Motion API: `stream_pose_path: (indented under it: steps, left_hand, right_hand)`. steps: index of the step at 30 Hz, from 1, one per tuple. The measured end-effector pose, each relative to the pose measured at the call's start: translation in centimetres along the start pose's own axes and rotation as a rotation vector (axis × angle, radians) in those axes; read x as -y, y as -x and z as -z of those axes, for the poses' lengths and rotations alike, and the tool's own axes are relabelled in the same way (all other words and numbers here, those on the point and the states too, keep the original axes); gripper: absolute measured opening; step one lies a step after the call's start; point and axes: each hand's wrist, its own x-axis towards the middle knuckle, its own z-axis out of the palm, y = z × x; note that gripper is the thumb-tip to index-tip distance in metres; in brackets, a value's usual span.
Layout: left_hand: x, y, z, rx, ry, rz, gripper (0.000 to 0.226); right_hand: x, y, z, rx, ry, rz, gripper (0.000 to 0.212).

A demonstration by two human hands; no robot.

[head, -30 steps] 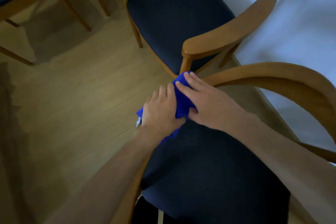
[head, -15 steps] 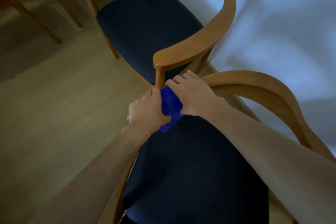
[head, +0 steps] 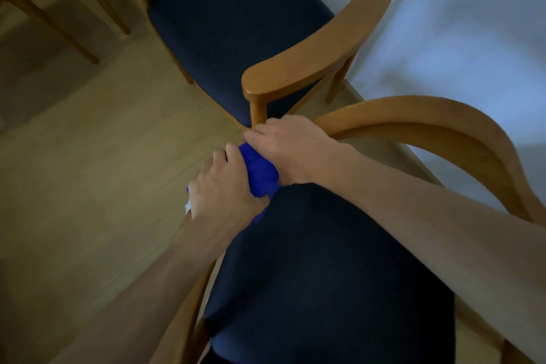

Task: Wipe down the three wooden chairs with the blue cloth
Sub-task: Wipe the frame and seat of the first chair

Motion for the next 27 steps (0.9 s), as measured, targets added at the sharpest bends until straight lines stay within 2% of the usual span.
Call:
stream_pose_path:
  steps: [5, 10, 14, 18, 22, 25, 27]
  left_hand:
    - [-6.8, -5.0, 0.9, 0.034, 0.043, -0.175, 0.049]
    - [-15.1, -7.7, 1.4, -0.105, -0.014, -0.404, 0.049]
    - [-17.3, -8.4, 1.1, -0.115, 0.074, -0.506, 0.054]
    - [-14.7, -8.2, 0.8, -0.054, 0.113, -0.444, 0.054]
    - [-8.3, -6.6, 0.9, 0.087, 0.046, -0.272, 0.052]
    - [-3.9, -4.4, 1.0, 0.150, 0.049, -0.172, 0.059]
    - [-2.1, -3.0, 0.8, 0.158, 0.134, -0.137, 0.073]
  right_hand:
    - [-5.4, 4.3, 1.1, -0.017, 0.058, -0.236, 0.047]
    - [-10.6, 11.3, 1.5, -0.063, 0.026, -0.494, 0.057]
    - [-11.8, 13.5, 2.1, -0.004, -0.001, -0.607, 0.068]
    - [-10.7, 10.6, 2.3, 0.041, 0.098, -0.559, 0.054]
    - [-6.7, 4.9, 1.4, 0.071, 0.057, -0.406, 0.041]
    - [-3.9, 1.8, 0.8, 0.109, -0.026, -0.277, 0.044]
    - [-3.1, 1.4, 0.4, 0.119, -0.056, -0.226, 0.047]
